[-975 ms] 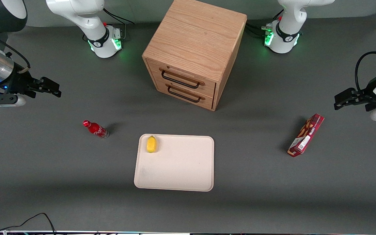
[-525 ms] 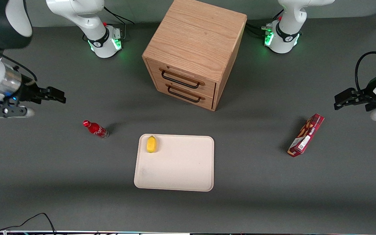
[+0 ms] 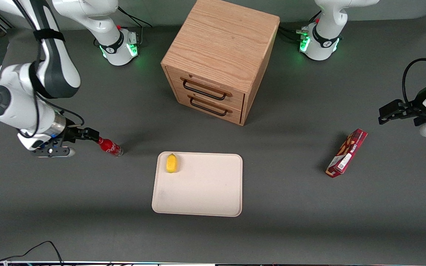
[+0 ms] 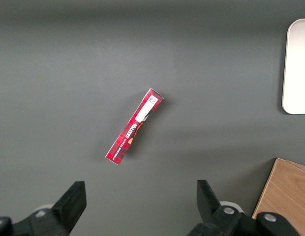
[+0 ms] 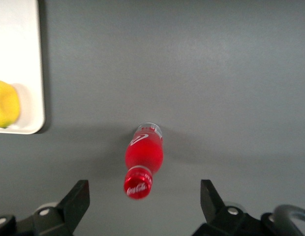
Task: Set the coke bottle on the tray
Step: 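Close the right gripper around the bottle's cap end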
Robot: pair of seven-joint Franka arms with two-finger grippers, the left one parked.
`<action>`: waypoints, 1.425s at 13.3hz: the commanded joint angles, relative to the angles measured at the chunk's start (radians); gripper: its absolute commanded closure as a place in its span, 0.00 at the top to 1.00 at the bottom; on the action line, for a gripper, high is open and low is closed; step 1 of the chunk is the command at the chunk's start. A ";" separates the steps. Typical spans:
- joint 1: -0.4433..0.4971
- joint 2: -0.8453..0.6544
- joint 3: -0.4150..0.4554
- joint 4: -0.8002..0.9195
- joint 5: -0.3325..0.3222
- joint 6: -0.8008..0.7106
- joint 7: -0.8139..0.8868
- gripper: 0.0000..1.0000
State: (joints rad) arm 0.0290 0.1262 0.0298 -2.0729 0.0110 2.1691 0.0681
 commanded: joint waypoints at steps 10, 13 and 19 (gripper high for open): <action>-0.009 -0.051 0.033 -0.164 -0.046 0.161 -0.011 0.00; -0.009 -0.075 0.033 -0.162 -0.046 0.141 -0.007 0.00; -0.030 -0.175 0.030 0.194 -0.080 -0.446 -0.033 0.00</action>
State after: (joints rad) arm 0.0205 -0.0198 0.0554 -2.0714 -0.0422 1.9629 0.0662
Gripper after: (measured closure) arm 0.687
